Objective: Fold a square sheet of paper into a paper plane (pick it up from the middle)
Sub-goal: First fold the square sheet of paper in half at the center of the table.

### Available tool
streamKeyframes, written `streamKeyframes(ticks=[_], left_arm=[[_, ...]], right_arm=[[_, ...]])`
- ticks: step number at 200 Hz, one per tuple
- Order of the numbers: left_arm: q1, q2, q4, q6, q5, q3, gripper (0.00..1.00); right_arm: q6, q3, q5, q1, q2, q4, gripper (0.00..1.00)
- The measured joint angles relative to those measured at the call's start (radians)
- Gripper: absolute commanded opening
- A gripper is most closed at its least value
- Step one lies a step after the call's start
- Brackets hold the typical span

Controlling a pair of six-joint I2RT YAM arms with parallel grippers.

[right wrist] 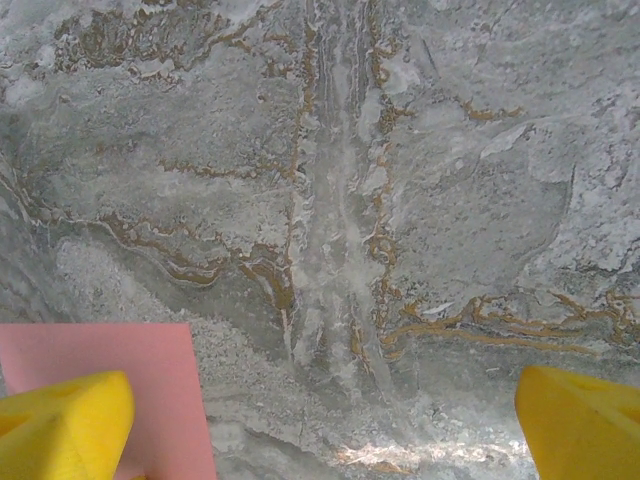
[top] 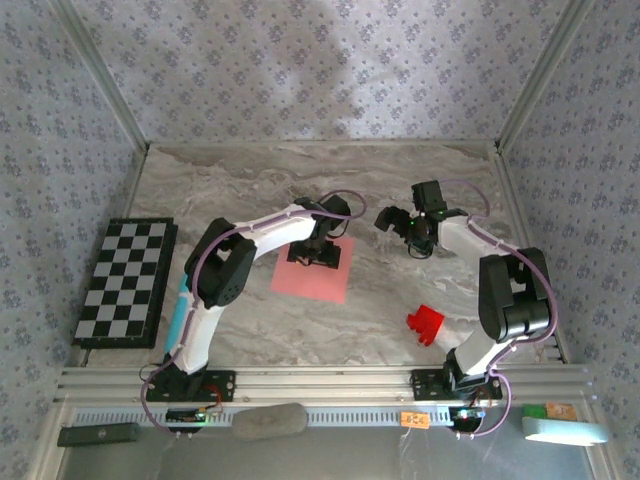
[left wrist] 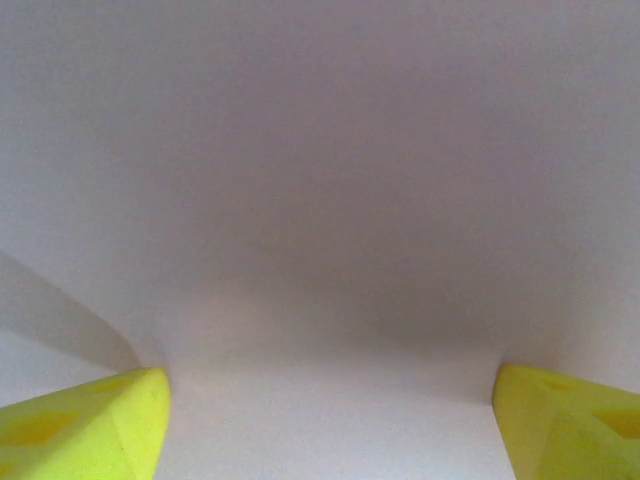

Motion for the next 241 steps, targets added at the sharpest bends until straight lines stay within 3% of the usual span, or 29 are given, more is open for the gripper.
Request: streamKeyframes(ticks=[114,163,192,241], left_arm=[[0.017,-0.039,0.087,-0.027,0.03,-0.08,0.69],[0.037,-0.065,0.105,-0.034,0.049,-0.111,0.45],[0.068,-0.117,0.179,-0.033,0.174,-0.172,0.3],[0.126,-0.312,0.422,-0.089,0.454,-0.298,0.27]], right_arm=[[0.0,0.0,-0.008,-0.002,0.021,0.003,1.0],[0.001,-0.002,-0.016,-0.004,0.022,0.013,1.0],[0.007,-0.029,-0.041,-0.012,0.014,0.056,1.0],[0.011,-0.078,-0.138,-0.02,-0.046,0.157,0.98]])
